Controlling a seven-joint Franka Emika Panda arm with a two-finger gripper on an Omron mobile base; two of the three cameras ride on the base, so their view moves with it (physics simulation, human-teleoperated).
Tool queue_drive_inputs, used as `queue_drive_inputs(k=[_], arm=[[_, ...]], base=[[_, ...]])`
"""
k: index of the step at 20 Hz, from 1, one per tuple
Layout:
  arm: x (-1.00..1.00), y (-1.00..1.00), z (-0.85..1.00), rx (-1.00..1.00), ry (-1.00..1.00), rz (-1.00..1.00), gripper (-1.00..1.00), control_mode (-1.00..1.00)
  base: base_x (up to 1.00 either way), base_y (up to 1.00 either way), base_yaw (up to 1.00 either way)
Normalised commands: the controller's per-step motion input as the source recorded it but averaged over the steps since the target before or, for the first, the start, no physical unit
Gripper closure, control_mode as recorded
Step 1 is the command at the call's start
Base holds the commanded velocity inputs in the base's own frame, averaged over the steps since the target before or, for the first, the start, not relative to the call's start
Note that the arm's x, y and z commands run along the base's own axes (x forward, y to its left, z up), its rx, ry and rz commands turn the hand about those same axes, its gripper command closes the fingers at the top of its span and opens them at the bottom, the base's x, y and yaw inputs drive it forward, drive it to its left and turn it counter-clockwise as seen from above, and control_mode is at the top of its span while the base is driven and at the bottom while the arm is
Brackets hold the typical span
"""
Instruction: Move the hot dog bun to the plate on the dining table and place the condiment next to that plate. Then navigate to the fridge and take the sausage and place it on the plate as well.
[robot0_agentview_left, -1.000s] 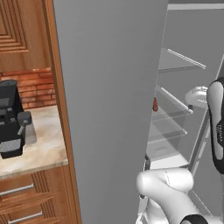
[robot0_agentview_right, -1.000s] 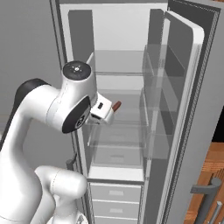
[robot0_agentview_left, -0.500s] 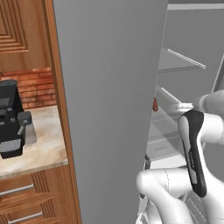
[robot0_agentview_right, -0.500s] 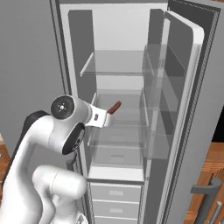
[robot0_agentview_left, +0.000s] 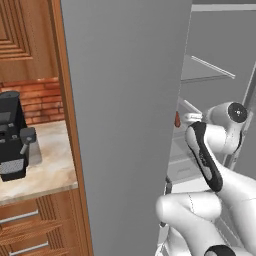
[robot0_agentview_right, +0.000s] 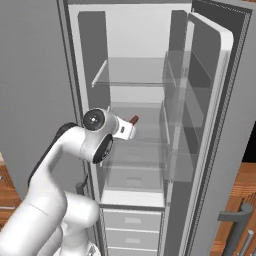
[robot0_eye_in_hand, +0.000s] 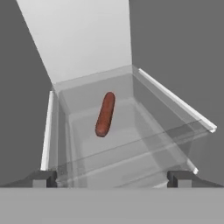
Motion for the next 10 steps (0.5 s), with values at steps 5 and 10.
queue_drive_inputs(k=[5, 10], arm=[[0.58, -0.45, 0.01, 0.16, 0.12, 0.01, -1.00, -1.00], [0.50, 0.05, -0.03, 0.06, 0.05, 0.00, -1.00, -1.00]], base=[[0.00, 0.00, 0.00], [0.00, 0.00, 0.00]])
